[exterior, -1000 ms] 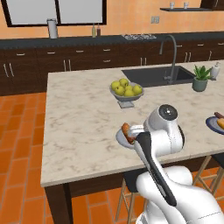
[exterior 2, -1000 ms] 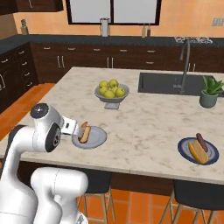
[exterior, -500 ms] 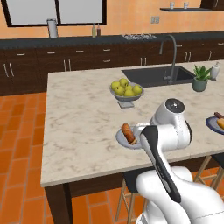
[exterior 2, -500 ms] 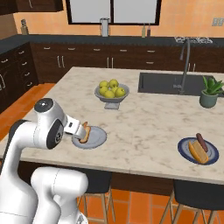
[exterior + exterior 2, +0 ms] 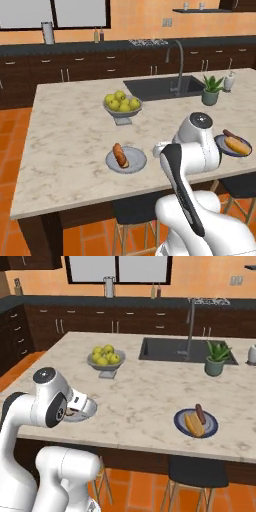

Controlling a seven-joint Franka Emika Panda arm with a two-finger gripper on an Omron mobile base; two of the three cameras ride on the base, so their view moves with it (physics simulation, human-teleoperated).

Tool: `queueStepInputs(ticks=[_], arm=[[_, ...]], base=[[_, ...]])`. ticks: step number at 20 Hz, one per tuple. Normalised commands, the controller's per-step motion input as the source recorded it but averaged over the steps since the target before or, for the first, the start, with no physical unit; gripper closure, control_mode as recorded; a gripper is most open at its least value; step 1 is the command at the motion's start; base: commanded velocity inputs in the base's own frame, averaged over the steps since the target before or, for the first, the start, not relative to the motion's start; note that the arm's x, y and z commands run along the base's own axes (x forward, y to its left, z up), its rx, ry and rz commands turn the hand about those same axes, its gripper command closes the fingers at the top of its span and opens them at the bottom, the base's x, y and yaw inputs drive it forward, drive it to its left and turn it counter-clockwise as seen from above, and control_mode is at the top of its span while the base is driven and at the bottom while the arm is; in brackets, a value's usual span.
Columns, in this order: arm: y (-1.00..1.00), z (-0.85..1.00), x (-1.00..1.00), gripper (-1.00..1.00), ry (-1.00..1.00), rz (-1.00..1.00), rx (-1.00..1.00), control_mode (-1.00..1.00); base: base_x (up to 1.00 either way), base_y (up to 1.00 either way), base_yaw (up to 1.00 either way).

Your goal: Place one bun and one sausage from the bowl on each plate.

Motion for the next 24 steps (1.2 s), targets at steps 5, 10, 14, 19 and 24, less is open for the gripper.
queueStepInputs(ticks=[5, 10, 14, 19, 24], arm=[[0.0, 0.0, 0.0, -1.0, 0.0, 0.0, 0.0, 1.0], [0.0, 0.0, 0.0, -1.0, 0.0, 0.0, 0.0, 1.0], [0.0, 0.0, 0.0, -1.0, 0.0, 0.0, 0.0, 1.0], [0.0, 0.0, 0.0, -1.0, 0.0, 0.0, 0.0, 1.0], [0.0, 0.0, 0.0, -1.0, 0.0, 0.0, 0.0, 1.0]], base=[[-0.26, -1.0, -0.05], [-0.24, -1.0, -0.03], [-0.11, -1.0, -0.02], [0.0, -1.0, -0.01], [0.0, -1.0, -0.03]])
